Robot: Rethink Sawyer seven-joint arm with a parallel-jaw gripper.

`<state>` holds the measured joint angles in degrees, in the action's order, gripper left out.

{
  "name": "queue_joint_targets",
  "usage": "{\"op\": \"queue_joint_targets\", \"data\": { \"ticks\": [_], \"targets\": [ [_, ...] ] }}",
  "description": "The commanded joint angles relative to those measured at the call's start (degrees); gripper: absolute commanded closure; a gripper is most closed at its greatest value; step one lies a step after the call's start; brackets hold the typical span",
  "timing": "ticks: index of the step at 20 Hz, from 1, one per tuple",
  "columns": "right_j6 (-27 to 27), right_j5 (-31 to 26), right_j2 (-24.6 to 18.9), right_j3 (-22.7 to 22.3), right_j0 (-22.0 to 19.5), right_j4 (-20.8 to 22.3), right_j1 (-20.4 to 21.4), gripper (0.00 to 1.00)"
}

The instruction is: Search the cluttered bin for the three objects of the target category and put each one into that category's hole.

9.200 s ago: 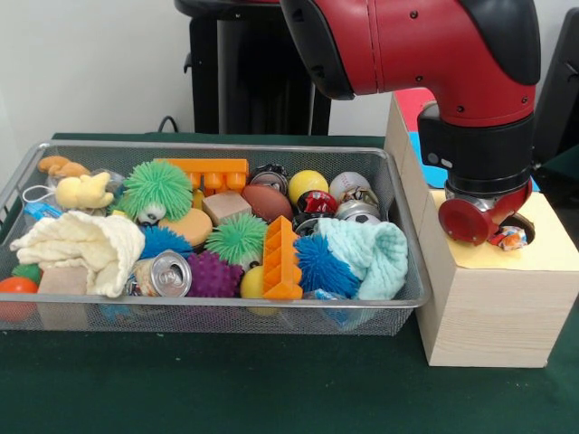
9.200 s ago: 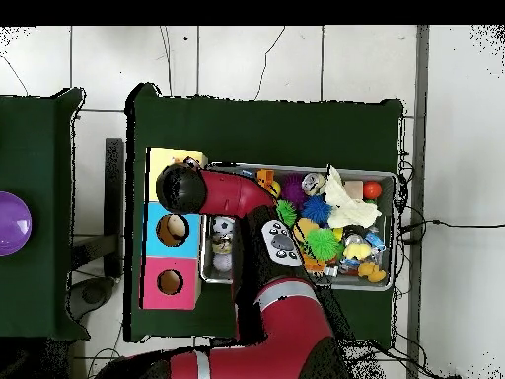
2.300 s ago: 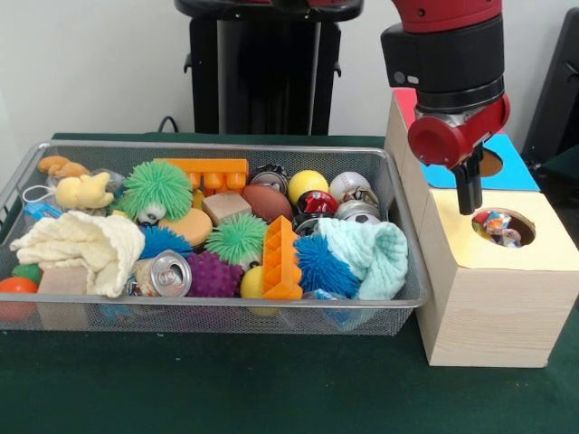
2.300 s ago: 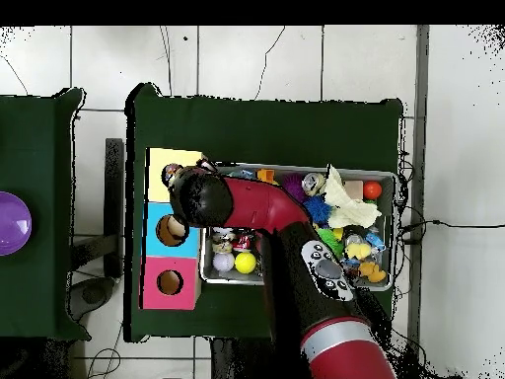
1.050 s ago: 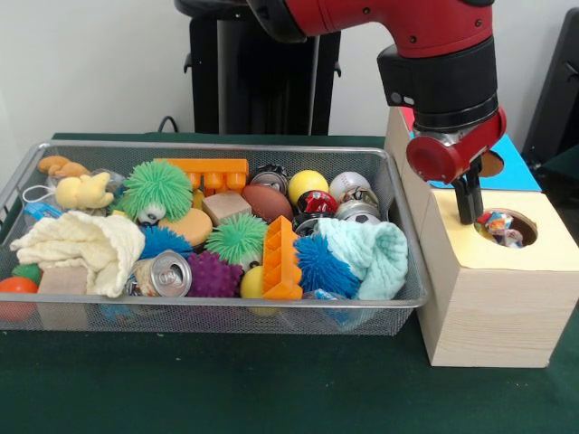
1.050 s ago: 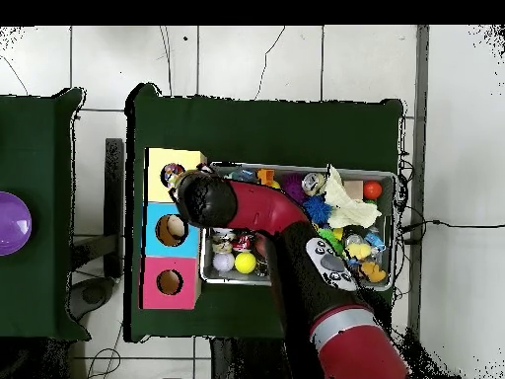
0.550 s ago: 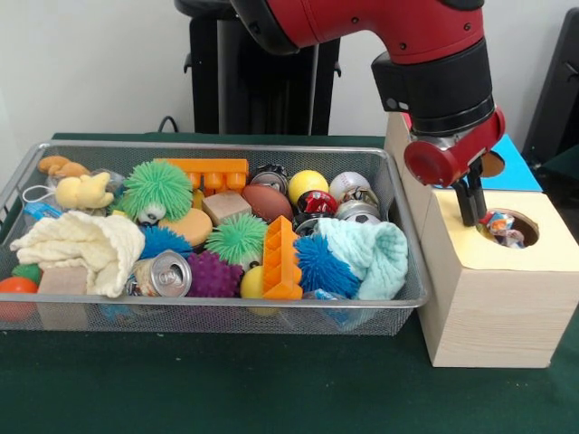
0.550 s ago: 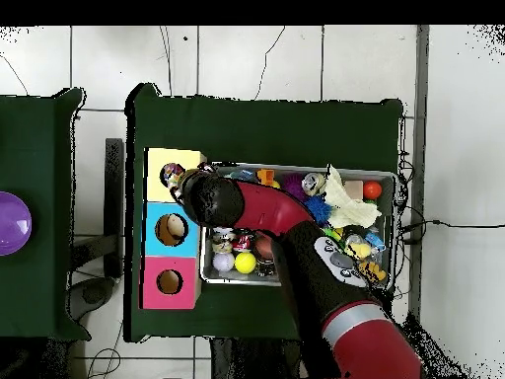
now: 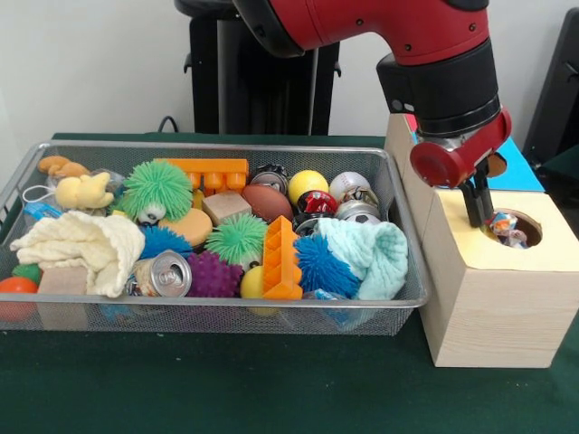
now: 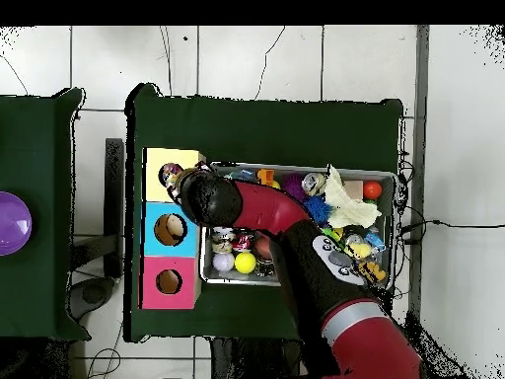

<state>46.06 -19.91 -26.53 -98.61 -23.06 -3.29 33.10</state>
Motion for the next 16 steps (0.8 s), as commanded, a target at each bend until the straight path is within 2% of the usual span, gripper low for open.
{"op": "queue_joint_targets", "data": {
  "ticks": [1,11,16],
  "targets": [
    [10.03,6.67,-7.14,-2.44,-0.35,1.59,-6.96,1.0],
    [9.43,6.56,-6.66,-1.44,0.42,2.66,-6.88,1.0],
    [9.79,6.58,-4.0,-0.56,2.05,2.85,-7.15,1.0]
  ]
}}
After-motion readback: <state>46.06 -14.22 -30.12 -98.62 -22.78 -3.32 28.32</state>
